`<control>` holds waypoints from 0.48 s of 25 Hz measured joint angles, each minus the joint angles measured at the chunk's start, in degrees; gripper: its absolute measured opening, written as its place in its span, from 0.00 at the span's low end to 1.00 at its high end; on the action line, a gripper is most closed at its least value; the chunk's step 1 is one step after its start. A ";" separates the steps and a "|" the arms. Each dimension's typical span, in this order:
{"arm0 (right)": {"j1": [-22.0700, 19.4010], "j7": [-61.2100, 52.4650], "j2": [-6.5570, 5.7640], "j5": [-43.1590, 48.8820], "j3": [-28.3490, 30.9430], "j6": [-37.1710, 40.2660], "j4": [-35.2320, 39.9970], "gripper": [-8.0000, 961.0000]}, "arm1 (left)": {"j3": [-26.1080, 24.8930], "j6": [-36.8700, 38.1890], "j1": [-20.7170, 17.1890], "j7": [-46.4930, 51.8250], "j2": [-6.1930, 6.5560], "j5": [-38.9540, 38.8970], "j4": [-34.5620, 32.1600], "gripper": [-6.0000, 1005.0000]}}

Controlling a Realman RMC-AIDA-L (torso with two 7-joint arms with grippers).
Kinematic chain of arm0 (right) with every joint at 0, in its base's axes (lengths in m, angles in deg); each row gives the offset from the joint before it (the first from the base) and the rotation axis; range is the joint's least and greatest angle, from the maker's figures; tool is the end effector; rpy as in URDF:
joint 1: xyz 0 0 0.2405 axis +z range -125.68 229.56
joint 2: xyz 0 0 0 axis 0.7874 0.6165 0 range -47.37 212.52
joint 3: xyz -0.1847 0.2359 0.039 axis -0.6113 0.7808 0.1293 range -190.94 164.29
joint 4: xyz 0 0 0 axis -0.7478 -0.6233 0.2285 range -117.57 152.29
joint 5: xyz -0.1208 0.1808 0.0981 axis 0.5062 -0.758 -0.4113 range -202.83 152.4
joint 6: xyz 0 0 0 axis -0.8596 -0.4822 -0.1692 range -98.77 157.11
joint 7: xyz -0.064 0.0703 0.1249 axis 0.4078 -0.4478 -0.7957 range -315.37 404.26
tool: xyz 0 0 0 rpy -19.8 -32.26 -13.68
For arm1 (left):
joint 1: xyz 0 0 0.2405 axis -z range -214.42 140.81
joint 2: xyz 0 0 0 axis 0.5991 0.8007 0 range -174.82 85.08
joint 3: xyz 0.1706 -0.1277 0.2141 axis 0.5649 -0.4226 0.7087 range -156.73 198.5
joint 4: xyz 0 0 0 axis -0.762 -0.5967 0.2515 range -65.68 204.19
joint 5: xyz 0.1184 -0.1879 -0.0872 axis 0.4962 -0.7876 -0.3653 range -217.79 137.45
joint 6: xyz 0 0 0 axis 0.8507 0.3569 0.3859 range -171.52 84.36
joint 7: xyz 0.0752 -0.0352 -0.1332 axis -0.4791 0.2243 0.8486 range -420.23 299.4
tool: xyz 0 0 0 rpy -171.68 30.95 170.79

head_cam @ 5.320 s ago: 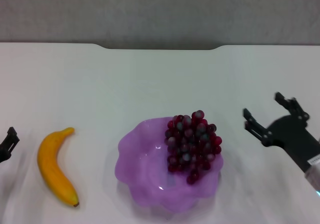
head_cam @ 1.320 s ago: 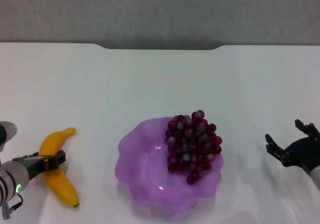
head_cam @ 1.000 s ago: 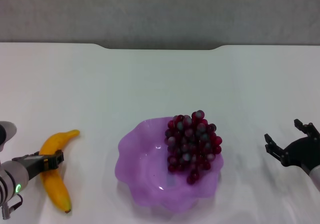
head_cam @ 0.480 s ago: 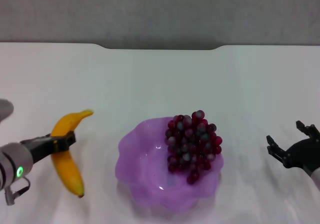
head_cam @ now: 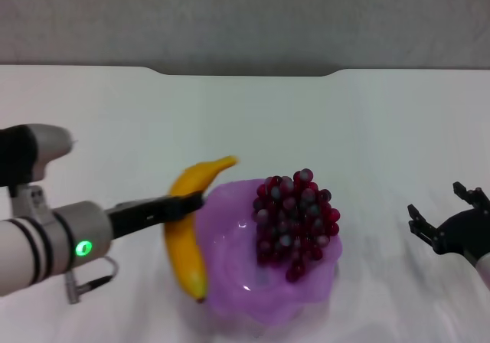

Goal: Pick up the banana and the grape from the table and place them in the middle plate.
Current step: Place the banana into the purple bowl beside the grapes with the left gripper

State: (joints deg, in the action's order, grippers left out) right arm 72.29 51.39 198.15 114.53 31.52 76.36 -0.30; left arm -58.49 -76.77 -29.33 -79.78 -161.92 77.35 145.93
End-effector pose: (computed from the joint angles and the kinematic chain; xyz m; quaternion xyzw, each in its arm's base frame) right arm 0.4138 0.3514 -0.0936 -0.8092 0.1847 0.1072 0.5473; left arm -0.2702 0.3690 -0.0775 -0.7714 -0.5285 -0.1894 0.2996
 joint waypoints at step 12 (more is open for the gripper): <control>0.40 0.41 0.00 0.00 -0.26 -0.09 -0.33 0.92 | 16.30 23.60 6.02 -11.11 -0.36 -11.54 -10.83 0.60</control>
State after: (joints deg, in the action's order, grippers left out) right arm 72.69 51.79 198.15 114.53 31.27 76.27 -0.63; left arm -42.19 -53.17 -23.32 -90.89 -162.28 65.81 135.10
